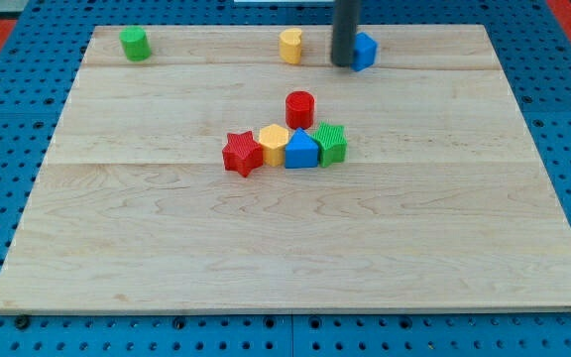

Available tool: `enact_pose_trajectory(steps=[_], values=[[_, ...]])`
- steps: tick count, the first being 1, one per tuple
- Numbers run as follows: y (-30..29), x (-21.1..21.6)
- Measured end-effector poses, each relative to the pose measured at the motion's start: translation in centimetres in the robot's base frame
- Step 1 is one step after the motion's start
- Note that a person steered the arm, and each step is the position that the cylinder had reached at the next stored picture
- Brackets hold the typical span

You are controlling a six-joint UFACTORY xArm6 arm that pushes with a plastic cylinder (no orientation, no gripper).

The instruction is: Adjust the heart at the center of the board

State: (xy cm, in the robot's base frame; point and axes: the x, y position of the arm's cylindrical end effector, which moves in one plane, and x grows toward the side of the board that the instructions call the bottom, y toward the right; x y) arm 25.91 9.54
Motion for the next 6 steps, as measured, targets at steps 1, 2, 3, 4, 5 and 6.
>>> enact_pose_trajectory(steps=[1, 2, 3, 4, 5, 6], values=[[4.0, -0.1], [-0.7, 2.0], [-1.7, 2.5], [-2.6, -0.1], [-9.8, 0.3], [-9.4, 0.3]])
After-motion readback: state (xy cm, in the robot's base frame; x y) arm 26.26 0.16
